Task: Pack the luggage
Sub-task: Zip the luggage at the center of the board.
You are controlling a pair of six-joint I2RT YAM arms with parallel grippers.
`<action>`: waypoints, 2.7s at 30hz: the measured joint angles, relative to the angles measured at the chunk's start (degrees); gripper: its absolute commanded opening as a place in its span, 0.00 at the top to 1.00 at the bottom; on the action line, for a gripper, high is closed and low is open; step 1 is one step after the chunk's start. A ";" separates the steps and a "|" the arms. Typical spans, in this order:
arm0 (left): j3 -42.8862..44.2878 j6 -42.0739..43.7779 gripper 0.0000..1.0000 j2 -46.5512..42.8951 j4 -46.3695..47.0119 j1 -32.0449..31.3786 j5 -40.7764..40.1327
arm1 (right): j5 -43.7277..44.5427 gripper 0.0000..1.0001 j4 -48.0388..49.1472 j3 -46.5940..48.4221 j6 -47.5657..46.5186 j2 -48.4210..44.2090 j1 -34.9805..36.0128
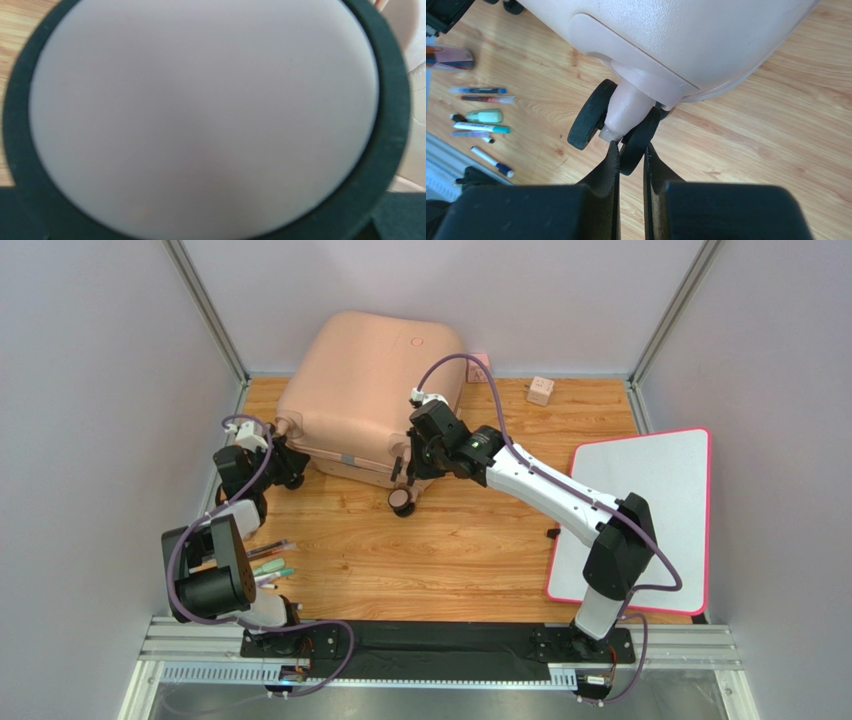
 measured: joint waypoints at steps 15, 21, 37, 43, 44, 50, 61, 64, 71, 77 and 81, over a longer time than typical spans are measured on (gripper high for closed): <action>-5.27 -0.98 1.00 -7.56 -1.27 -8.15 -5.44 | 7.80 1.00 -0.17 -5.68 -3.80 -5.27 -2.56; -9.20 -1.88 1.00 -12.22 -1.97 -10.99 -7.19 | 7.52 1.00 0.09 -6.88 -4.02 -6.10 -2.78; -11.34 -2.10 1.00 -15.06 0.63 -18.53 -10.19 | 6.60 1.00 1.29 -8.07 -4.04 -6.73 -2.78; -12.37 -2.16 1.00 -15.21 1.40 -22.49 -12.02 | 6.19 1.00 1.31 -8.07 -4.02 -6.73 -2.80; -12.52 -2.32 1.00 -15.52 1.31 -22.84 -12.55 | 6.16 1.00 1.31 -8.07 -4.02 -6.73 -2.80; -12.76 -4.44 0.45 -22.45 -1.88 -23.28 -24.46 | 6.05 1.00 1.31 -8.07 -3.98 -6.73 -2.84; -23.45 -13.31 0.40 -18.69 9.79 -22.51 -38.82 | 5.44 1.00 1.38 -8.07 -3.98 -6.86 -2.91; -24.46 -12.85 0.41 -17.62 14.73 -22.51 -40.52 | 5.29 1.00 1.40 -8.09 -4.00 -6.86 -2.91; -24.68 -10.29 0.44 -8.04 32.81 -22.03 -36.72 | 5.25 1.00 1.51 -8.24 -4.02 -6.93 -2.91; -24.63 -10.27 0.48 0.85 41.29 -20.83 -33.00 | 5.29 1.00 1.51 -8.24 -4.07 -6.95 -2.91; -24.61 -10.01 0.49 1.14 43.15 -20.68 -31.54 | 5.31 1.00 1.53 -8.26 -4.28 -6.95 -2.91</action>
